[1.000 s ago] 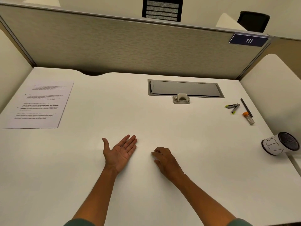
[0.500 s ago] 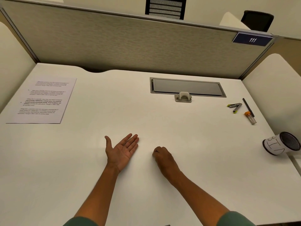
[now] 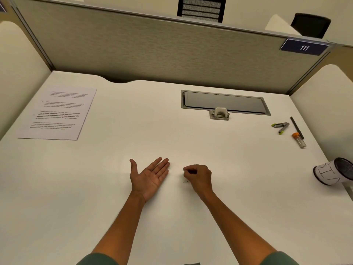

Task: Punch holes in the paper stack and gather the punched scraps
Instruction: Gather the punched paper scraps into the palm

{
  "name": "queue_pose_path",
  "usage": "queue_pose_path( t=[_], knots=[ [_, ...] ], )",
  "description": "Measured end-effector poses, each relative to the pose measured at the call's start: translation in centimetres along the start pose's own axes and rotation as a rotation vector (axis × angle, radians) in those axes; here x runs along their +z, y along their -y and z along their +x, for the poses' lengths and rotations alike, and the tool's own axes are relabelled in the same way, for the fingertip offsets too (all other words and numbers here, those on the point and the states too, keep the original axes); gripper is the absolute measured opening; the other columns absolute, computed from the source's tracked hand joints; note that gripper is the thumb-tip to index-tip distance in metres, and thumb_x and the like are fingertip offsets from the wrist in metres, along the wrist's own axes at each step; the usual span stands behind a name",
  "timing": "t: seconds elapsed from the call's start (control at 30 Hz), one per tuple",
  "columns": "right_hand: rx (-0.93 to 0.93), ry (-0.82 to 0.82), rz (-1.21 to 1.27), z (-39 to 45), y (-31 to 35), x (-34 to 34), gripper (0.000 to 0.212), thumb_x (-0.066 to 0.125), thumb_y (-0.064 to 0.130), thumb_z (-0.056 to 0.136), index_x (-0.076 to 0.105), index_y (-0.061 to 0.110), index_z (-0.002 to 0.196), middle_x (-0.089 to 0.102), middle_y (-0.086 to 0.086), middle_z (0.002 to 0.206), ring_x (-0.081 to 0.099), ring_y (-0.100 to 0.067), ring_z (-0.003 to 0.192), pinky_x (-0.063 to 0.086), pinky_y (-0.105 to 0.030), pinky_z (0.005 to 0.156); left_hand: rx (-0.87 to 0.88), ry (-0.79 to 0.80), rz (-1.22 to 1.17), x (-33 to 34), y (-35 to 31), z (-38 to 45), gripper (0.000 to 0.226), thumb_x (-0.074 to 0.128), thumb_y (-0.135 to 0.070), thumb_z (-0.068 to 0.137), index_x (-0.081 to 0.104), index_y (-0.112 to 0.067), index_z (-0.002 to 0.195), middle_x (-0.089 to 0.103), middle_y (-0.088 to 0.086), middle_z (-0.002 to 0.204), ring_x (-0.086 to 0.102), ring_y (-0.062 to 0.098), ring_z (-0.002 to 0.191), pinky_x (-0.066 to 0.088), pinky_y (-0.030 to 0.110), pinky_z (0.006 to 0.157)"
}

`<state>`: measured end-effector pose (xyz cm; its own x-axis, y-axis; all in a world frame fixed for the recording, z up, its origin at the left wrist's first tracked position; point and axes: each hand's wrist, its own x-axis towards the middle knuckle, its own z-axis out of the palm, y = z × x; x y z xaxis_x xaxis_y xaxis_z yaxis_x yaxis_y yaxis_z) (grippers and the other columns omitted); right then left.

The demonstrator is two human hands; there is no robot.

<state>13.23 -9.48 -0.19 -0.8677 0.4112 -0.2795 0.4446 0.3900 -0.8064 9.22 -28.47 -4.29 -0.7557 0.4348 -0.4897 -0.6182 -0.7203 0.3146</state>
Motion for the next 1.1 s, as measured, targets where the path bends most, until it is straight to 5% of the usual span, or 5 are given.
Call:
queue_pose_path(
  t=[0.23, 0.63, 0.93, 1.1],
  knots=[
    [-0.036, 0.155, 0.266, -1.3, 4.0, 1.1, 0.015, 0.072, 0.012, 0.077, 0.079, 0.021, 0.088, 0.077, 0.007, 0.084, 0.072, -0.004, 0.083, 0.055, -0.018, 0.077, -0.015, 0.039, -0.011, 2.1, 0.8, 0.4, 0.115, 0.048, -0.088, 0.071, 0.046, 0.003, 0.141, 0.052, 0.026, 0.143, 0.051, 0.038, 0.134, 0.034, 0.044, 0.118],
    [-0.315, 0.26, -0.167, -2.7, 5.9, 3.4, 0.025, 0.058, 0.006, 0.091, 0.072, 0.013, 0.11, 0.074, -0.007, 0.107, 0.068, -0.016, 0.101, 0.053, -0.022, 0.087, -0.036, 0.12, -0.07, 3.4, 2.3, 0.4, 0.114, 0.042, -0.088, 0.075, 0.044, 0.004, 0.142, 0.05, 0.023, 0.146, 0.049, 0.036, 0.136, 0.023, 0.048, 0.123],
    [-0.472, 0.112, -0.104, -2.5, 5.9, 2.4, 0.016, 0.068, -0.004, 0.076, 0.073, 0.009, 0.083, 0.072, -0.001, 0.082, 0.062, -0.001, 0.073, 0.048, -0.01, 0.068, -0.029, 0.121, -0.079, 3.2, 2.2, 0.9, 0.113, 0.044, -0.086, 0.075, 0.048, 0.006, 0.139, 0.05, 0.025, 0.145, 0.049, 0.038, 0.135, 0.035, 0.047, 0.117],
    [-0.325, -0.053, 0.016, -0.4, 3.5, -0.8, 0.02, 0.071, -0.003, 0.077, 0.07, 0.016, 0.083, 0.068, 0.003, 0.088, 0.065, -0.002, 0.071, 0.047, -0.01, 0.064, -0.014, 0.093, -0.128, 2.9, 1.2, 1.3, 0.112, 0.052, -0.082, 0.076, 0.043, 0.01, 0.14, 0.05, 0.03, 0.143, 0.05, 0.044, 0.133, 0.04, 0.05, 0.112]
  ],
)
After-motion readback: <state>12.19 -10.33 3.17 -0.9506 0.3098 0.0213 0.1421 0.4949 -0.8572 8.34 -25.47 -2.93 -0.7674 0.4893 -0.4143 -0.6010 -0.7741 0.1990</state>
